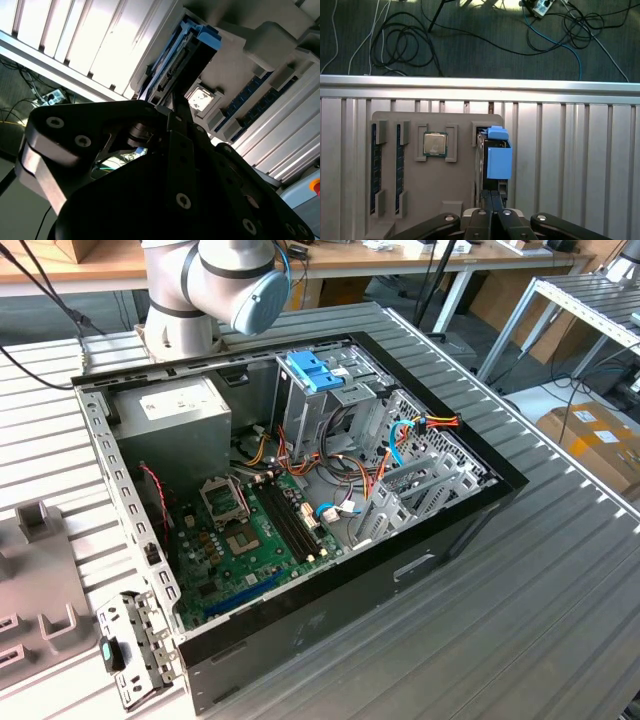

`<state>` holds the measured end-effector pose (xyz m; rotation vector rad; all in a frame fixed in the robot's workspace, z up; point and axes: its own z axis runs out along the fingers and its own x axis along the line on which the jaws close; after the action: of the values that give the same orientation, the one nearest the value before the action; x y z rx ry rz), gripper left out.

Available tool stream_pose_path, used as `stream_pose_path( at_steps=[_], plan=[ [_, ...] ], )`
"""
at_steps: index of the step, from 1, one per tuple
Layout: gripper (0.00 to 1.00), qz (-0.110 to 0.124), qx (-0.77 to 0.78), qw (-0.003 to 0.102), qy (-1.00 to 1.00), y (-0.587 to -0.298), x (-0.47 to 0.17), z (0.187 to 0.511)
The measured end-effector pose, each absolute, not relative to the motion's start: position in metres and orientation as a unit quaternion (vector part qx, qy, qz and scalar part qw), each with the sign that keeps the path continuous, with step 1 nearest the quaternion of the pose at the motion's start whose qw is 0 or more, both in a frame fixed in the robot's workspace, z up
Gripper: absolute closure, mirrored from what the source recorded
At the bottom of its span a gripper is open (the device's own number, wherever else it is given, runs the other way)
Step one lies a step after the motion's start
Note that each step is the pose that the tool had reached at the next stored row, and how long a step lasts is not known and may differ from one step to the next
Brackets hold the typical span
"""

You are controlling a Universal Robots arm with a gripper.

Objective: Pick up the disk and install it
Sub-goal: 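Pick up the disk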

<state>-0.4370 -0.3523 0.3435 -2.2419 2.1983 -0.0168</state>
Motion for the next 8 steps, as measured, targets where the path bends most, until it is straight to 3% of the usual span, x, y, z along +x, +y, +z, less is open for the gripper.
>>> stream_pose_path(
  at_steps=[7, 8],
  plan=[
    [0.89, -0.005, -0.714, 0.001, 0.700, -0.3522, -0.4370, 0.3434],
    [0.83, -0.005, -0.714, 0.001, 0.700, -0.3522, -0.4370, 0.3434]
  ],
)
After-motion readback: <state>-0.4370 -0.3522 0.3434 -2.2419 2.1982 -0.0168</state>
